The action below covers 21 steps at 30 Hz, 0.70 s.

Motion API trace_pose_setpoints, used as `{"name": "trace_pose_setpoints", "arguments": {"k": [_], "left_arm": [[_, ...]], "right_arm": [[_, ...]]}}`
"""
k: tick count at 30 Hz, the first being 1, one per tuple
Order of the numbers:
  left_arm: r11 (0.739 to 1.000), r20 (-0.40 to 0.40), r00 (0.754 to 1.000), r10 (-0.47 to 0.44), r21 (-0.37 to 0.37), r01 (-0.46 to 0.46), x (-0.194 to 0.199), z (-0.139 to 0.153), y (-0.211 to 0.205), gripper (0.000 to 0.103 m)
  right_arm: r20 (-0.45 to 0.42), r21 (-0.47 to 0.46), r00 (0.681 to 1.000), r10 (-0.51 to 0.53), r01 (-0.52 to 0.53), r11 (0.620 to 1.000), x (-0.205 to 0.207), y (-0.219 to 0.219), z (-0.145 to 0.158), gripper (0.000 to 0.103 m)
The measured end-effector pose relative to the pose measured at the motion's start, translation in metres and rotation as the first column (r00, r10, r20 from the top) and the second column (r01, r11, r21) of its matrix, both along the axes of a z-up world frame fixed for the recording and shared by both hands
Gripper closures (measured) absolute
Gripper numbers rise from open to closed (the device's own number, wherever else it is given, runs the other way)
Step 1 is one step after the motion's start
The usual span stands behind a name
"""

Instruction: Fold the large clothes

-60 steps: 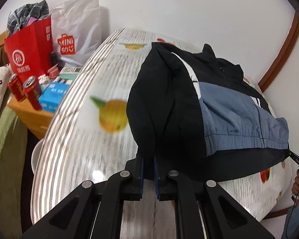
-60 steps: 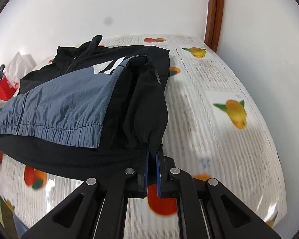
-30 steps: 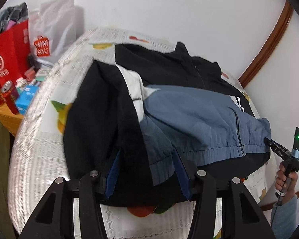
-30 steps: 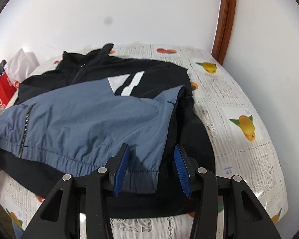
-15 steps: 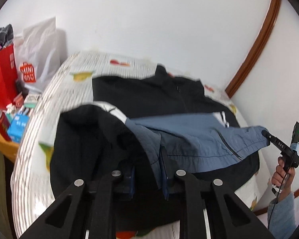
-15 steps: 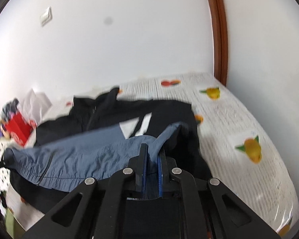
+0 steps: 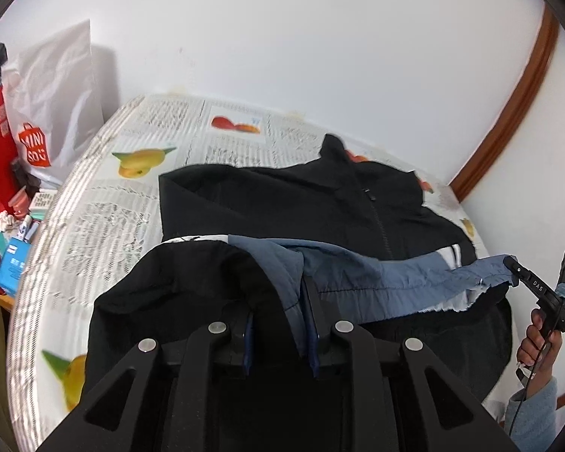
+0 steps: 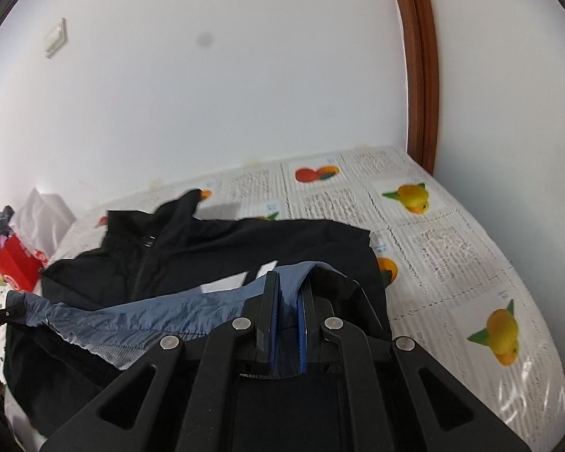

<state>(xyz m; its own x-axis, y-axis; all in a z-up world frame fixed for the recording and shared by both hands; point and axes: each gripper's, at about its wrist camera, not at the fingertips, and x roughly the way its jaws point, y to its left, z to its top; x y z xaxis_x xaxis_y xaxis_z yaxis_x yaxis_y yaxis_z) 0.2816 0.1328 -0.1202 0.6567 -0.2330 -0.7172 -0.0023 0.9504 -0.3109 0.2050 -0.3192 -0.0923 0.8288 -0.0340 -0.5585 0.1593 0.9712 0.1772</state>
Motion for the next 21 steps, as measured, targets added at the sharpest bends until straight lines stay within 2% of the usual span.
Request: {"name": "trace_pose_setpoints", "arguments": {"k": [4, 9, 12, 14, 18, 21], "left_arm": [[1.000, -0.018, 1.000, -0.001, 0.000, 0.001, 0.015, -0.012, -0.002, 0.079], [1.000, -0.033, 0.999, -0.005, -0.003, 0.005, 0.027, -0.017, -0.007, 0.079], [0.999, -0.040, 0.999, -0.036, -0.041, 0.034, 0.031, -0.010, -0.009, 0.068], [0.995, 0.003, 0.998, -0.058, -0.076, 0.058, 0.025, 0.001, -0.010, 0.049], [0.989, 0.114, 0.989, -0.091, -0.105, 0.103, 0.003, 0.027, -0.010, 0.039], [0.992, 0.134, 0.986, -0.100, -0.064, 0.109, -0.009, 0.034, -0.011, 0.035]], "right_arm": [[-0.040, -0.012, 0.999, -0.015, 0.015, 1.000, 0.021, -0.003, -0.016, 0.094], [-0.056, -0.021, 0.998, -0.037, 0.036, 0.999, 0.033, -0.004, -0.020, 0.092], [-0.068, -0.004, 0.998, -0.017, 0.017, 1.000, 0.035, -0.006, -0.013, 0.087], [-0.053, 0.008, 0.999, 0.008, -0.007, 1.000, 0.029, -0.006, -0.003, 0.084], [0.048, -0.029, 0.998, 0.042, -0.041, 0.999, -0.002, 0.003, 0.021, 0.064], [0.082, -0.055, 0.994, 0.072, -0.068, 0.996, -0.023, 0.012, 0.029, 0.061]]}}
